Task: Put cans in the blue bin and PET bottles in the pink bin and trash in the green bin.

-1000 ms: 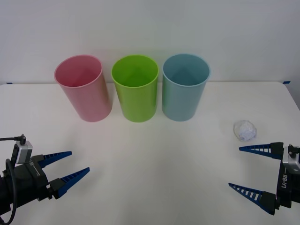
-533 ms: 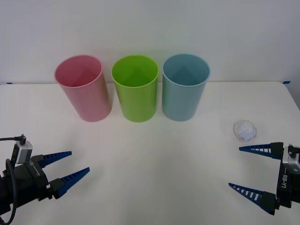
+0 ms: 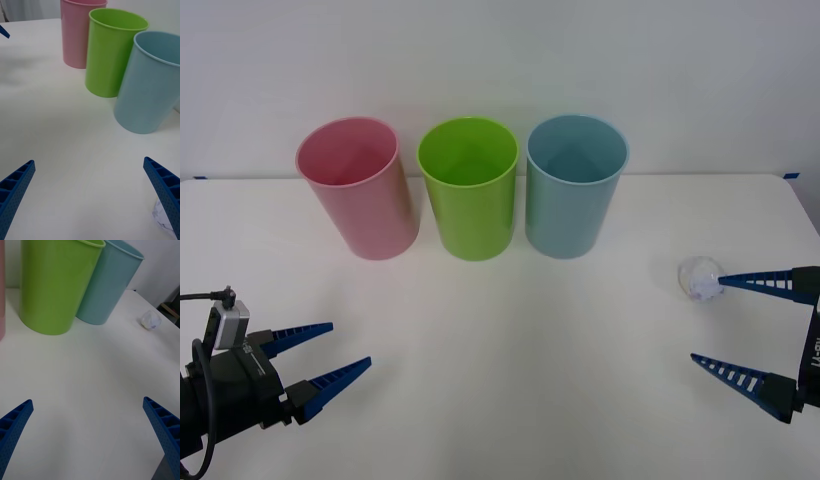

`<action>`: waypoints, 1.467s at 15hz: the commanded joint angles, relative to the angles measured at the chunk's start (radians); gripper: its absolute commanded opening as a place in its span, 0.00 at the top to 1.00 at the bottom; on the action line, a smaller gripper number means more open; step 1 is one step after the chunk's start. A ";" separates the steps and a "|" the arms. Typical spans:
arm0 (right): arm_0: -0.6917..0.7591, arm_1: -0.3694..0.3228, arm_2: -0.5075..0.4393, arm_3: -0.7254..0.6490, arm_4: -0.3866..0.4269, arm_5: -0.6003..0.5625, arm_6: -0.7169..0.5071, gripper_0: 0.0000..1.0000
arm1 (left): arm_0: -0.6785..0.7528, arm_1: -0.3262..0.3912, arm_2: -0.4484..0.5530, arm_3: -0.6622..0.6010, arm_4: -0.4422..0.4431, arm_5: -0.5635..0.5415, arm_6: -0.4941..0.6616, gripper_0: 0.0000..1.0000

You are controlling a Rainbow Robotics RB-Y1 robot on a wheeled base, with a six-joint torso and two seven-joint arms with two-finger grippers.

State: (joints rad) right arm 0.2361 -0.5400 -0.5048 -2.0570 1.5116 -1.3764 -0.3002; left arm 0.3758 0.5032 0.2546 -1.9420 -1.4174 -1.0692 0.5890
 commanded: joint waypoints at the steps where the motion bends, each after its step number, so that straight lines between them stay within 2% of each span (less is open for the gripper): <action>1: -0.018 -0.074 -0.035 -0.015 0.032 0.002 -0.117 0.00 | 0.000 0.000 0.000 0.000 0.000 0.000 0.000 0.00; 3: -0.037 -0.104 -0.049 -0.020 0.073 0.000 -0.201 0.00 | 0.000 0.000 0.000 0.000 0.000 0.000 0.000 0.00; 5: -0.069 -0.130 -0.054 -0.020 0.153 0.000 -0.287 0.00 | 0.000 0.000 0.000 0.000 0.000 0.000 0.000 0.00; 10: -0.149 -0.140 0.019 -0.015 0.449 0.000 -0.504 0.00 | 0.000 0.000 0.000 0.000 0.000 0.000 0.000 0.00; 14: -0.216 -0.140 0.081 0.034 0.598 0.000 -0.623 0.00 | 0.000 0.000 0.000 0.000 0.000 0.000 0.000 0.00; 19: -0.327 -0.140 0.144 0.163 0.693 0.000 -0.657 0.00 | 0.000 0.000 0.000 0.000 0.000 0.000 0.000 0.00; 22: -0.385 -0.140 0.180 0.244 0.716 0.000 -0.651 0.00 | 0.000 0.000 0.000 0.000 0.000 0.000 0.000 0.00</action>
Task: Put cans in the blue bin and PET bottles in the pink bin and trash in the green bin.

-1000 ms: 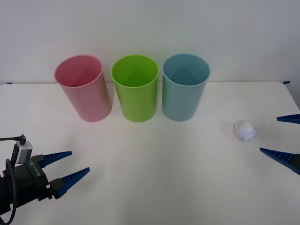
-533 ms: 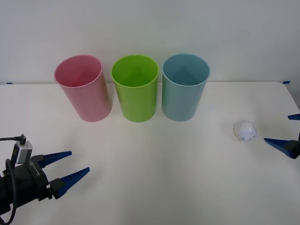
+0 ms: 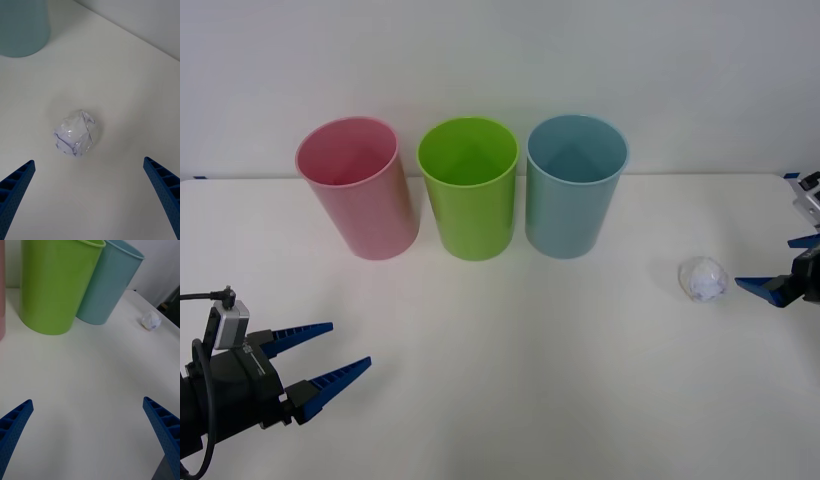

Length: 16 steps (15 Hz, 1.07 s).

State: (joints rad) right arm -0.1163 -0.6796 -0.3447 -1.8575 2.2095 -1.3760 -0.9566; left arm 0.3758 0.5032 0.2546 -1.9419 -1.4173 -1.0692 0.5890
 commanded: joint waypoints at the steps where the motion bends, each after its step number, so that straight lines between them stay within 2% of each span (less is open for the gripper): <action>1: -0.045 0.002 0.026 0.066 0.025 0.000 0.009 0.00 | 0.000 0.000 0.000 0.000 0.000 0.000 0.000 0.00; 8: -0.134 0.005 0.151 0.256 0.068 0.120 0.045 0.00 | 0.000 0.000 0.000 0.000 0.000 0.000 0.000 0.00; 14: -0.138 0.025 0.187 0.308 0.058 0.129 0.070 0.00 | 0.000 0.000 0.000 0.000 0.000 0.000 0.000 0.00; 16: -0.144 0.051 0.185 0.308 0.094 0.137 0.070 0.00 | 0.000 0.000 0.000 0.000 0.000 0.000 0.000 0.00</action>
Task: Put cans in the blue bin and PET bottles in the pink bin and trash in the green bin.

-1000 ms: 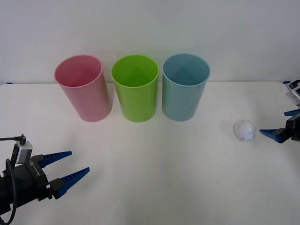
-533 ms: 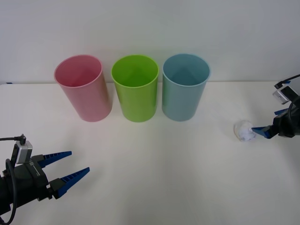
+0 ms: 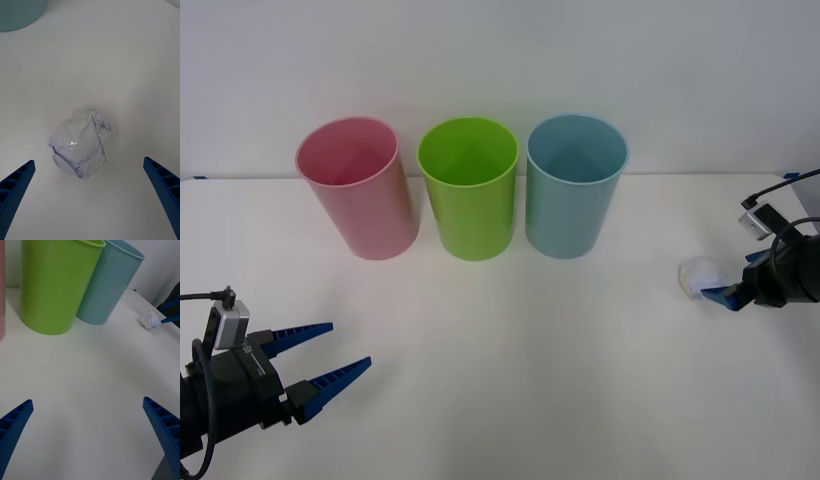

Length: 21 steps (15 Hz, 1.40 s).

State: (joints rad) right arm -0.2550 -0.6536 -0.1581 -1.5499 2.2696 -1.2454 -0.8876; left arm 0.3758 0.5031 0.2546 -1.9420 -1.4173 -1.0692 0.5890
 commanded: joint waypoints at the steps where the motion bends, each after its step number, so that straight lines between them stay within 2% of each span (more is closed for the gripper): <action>1: -0.009 0.042 -0.001 0.002 0.061 0.015 0.001 0.00 | 0.000 0.000 0.000 0.000 0.000 0.000 0.000 0.00; 5: -0.013 0.061 0.000 0.014 0.097 0.023 0.004 0.00 | 0.000 0.000 0.000 0.000 0.000 0.000 0.000 0.00; 9: -0.050 0.066 0.006 0.103 0.091 0.050 0.036 0.00 | 0.000 0.000 0.000 0.000 0.000 0.000 0.000 0.00; 15: -0.081 0.109 0.009 0.157 0.110 0.078 0.061 0.00 | 0.000 0.000 0.000 0.000 0.000 0.000 0.000 0.00; 17: -0.093 0.106 0.032 0.183 0.119 0.115 0.070 0.00 | 0.000 0.000 0.000 0.000 0.000 0.000 0.000 0.00; 21: -0.095 0.106 0.038 0.194 0.122 0.116 0.075 0.00 | 0.000 0.000 0.000 0.000 0.000 0.000 0.000 0.00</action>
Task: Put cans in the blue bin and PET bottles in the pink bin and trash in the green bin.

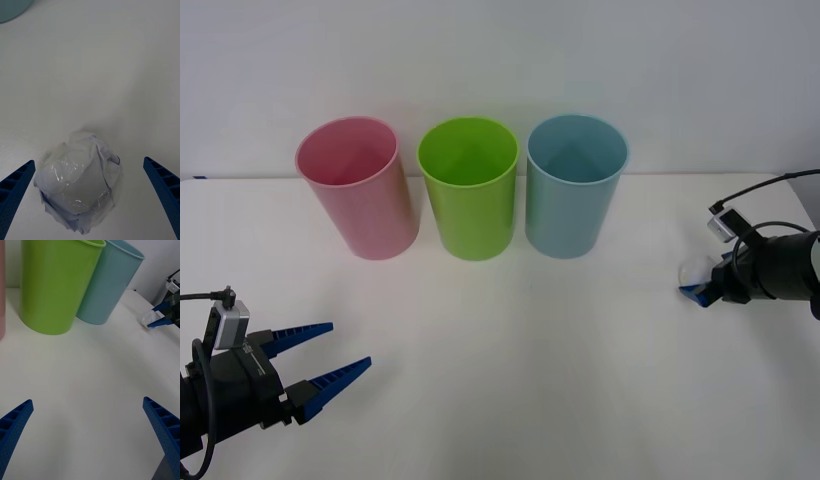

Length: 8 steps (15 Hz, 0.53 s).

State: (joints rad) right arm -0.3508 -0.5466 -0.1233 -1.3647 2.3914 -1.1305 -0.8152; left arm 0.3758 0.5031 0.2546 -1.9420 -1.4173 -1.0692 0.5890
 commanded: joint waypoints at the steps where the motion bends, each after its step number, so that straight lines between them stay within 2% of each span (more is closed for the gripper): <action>1: 0.000 -0.001 0.005 0.018 -0.005 0.001 0.002 0.00 | 0.000 0.000 0.000 0.000 0.000 0.000 0.000 0.00; 8: 0.000 -0.001 0.016 0.032 -0.018 0.011 0.011 0.00 | 0.000 0.000 0.000 0.000 0.000 0.000 0.000 0.00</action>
State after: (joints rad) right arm -0.3505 -0.5465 -0.1095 -1.3329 2.3727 -1.1232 -0.8030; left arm 0.3758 0.5031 0.2546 -1.9420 -1.4174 -1.0692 0.5890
